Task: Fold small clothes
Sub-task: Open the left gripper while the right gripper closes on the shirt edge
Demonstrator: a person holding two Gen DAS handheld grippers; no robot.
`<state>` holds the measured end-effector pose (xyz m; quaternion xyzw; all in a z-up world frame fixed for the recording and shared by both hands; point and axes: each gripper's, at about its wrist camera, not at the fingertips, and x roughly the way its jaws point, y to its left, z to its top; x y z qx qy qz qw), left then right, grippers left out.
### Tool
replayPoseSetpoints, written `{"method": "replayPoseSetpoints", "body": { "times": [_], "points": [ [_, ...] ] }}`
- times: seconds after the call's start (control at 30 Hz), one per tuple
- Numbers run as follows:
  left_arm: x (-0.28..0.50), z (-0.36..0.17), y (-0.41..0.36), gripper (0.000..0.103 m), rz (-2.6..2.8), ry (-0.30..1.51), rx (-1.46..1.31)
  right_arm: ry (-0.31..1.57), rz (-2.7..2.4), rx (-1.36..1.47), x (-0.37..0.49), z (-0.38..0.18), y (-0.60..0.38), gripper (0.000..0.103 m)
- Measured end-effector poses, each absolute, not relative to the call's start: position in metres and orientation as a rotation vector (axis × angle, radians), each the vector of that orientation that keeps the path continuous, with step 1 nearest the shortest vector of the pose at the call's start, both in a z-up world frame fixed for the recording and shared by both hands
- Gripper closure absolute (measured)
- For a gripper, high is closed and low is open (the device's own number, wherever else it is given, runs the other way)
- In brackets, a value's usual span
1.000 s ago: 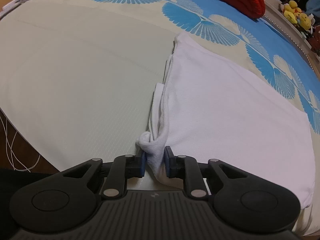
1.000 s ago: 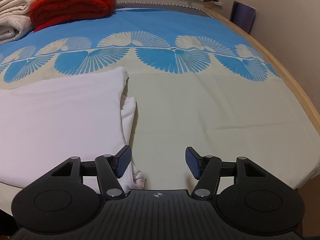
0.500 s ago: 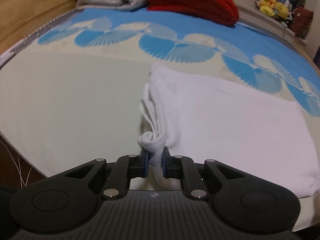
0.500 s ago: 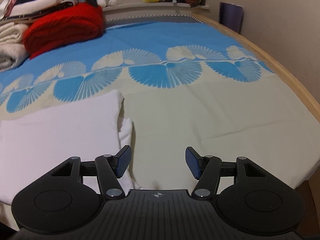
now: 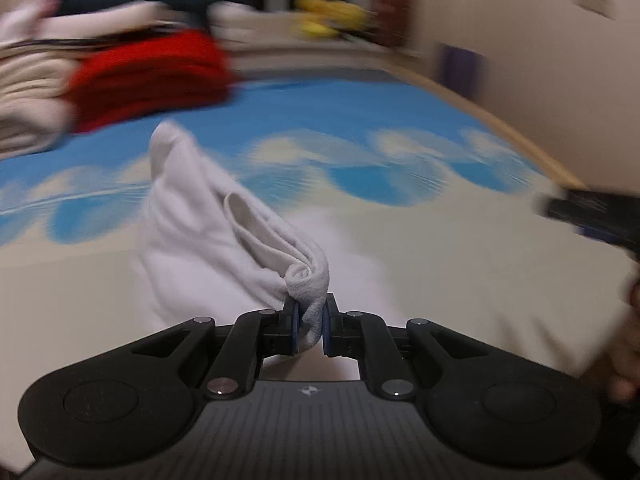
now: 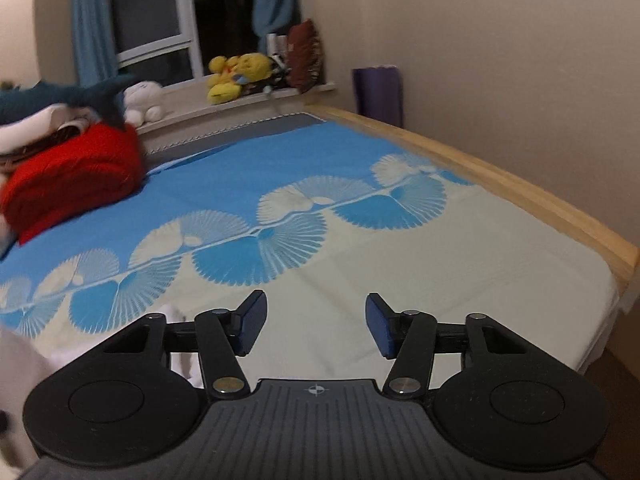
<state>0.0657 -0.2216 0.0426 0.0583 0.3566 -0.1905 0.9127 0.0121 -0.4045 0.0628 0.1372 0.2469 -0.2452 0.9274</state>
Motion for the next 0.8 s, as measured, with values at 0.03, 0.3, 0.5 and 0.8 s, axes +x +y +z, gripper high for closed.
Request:
{"method": "replayPoseSetpoints", "body": {
  "times": [0.03, 0.3, 0.5, 0.8],
  "points": [
    [0.066, 0.031, -0.238, 0.091, -0.459, 0.78, 0.118, 0.515, -0.507, 0.296, 0.01, 0.06, -0.411, 0.048],
    [0.085, -0.004, -0.224, 0.064, -0.635, 0.931, -0.044, 0.672, -0.349, 0.443, 0.018, 0.032, -0.431, 0.047],
    [0.121, -0.028, -0.133, 0.053, -0.351, 0.986, -0.222, 0.939, -0.131, 0.58, 0.048, -0.008, -0.41, 0.046],
    [0.187, -0.08, -0.094, 0.035, -0.295, 1.099, -0.502, 1.193, -0.142, 0.373, 0.068, -0.047, -0.357, 0.033]
  ]
}}
